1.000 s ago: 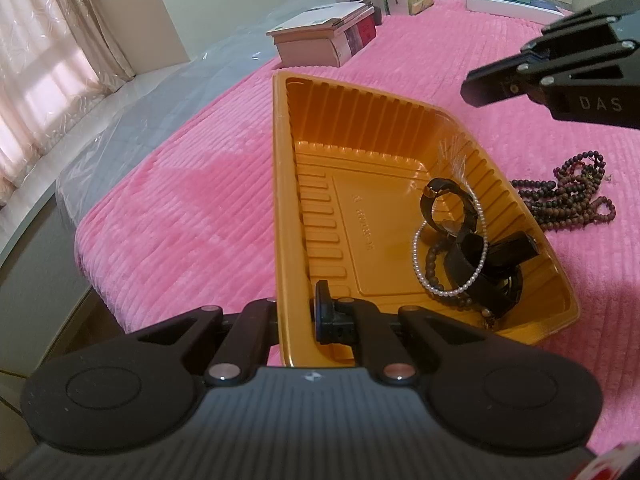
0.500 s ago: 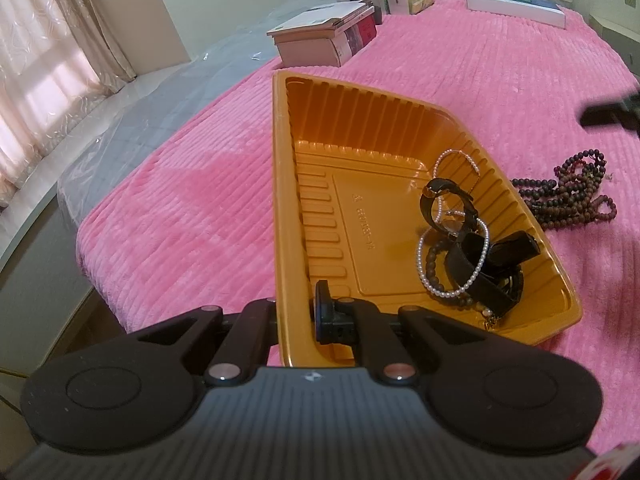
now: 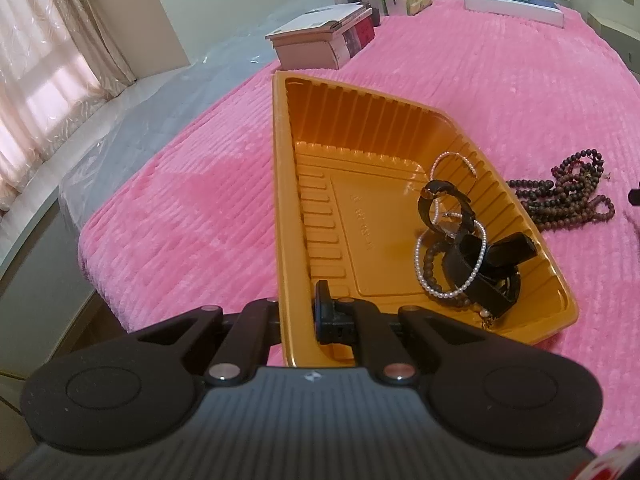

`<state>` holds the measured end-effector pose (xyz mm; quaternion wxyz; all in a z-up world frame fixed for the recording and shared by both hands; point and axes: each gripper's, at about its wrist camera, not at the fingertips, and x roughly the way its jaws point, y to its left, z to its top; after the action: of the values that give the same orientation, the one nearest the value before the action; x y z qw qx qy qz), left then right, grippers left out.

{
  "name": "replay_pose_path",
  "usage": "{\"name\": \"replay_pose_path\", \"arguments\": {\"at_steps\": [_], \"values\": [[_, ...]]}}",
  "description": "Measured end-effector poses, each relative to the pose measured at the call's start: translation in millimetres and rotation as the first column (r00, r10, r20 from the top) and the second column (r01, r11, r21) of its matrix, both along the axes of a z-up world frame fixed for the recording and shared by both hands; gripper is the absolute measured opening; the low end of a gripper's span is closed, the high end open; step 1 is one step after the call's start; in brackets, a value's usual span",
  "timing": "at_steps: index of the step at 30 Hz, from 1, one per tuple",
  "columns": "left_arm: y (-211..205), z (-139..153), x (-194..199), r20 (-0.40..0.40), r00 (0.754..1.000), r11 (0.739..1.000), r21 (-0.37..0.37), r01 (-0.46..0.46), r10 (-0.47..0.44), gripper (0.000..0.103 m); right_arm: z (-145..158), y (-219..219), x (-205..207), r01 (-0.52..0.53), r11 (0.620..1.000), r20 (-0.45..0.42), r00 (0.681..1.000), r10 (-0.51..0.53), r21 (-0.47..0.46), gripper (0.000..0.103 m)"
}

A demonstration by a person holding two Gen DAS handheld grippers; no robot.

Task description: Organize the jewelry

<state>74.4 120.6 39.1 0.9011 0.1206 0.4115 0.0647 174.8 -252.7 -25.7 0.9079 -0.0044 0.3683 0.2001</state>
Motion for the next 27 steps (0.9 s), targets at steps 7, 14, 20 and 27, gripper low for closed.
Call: {"name": "replay_pose_path", "arguments": {"at_steps": [7,14,20,27], "values": [[-1.5,-0.9,1.1,-0.005,1.0,1.0,0.009,0.0,0.0,0.004,-9.7,6.6,25.5,-0.01,0.998,0.023,1.0,0.011,-0.054,0.039],[-2.3,-1.4,2.2,-0.009,1.0,1.0,0.013,0.0,0.0,0.004,-21.7,25.3,39.2,-0.065,0.992,0.041,0.997,0.069,-0.106,0.032],[-2.3,-1.4,2.6,-0.008,1.0,1.0,0.01,-0.002,0.002,0.004,-25.9,35.5,38.0,-0.082,0.987,0.065,0.994,0.091,-0.135,0.011],[-2.2,-1.9,2.8,-0.007,1.0,1.0,0.012,-0.002,0.002,0.004,-15.3,42.8,19.0,-0.087,0.976,0.15,0.982,0.118,-0.199,0.005]]}}
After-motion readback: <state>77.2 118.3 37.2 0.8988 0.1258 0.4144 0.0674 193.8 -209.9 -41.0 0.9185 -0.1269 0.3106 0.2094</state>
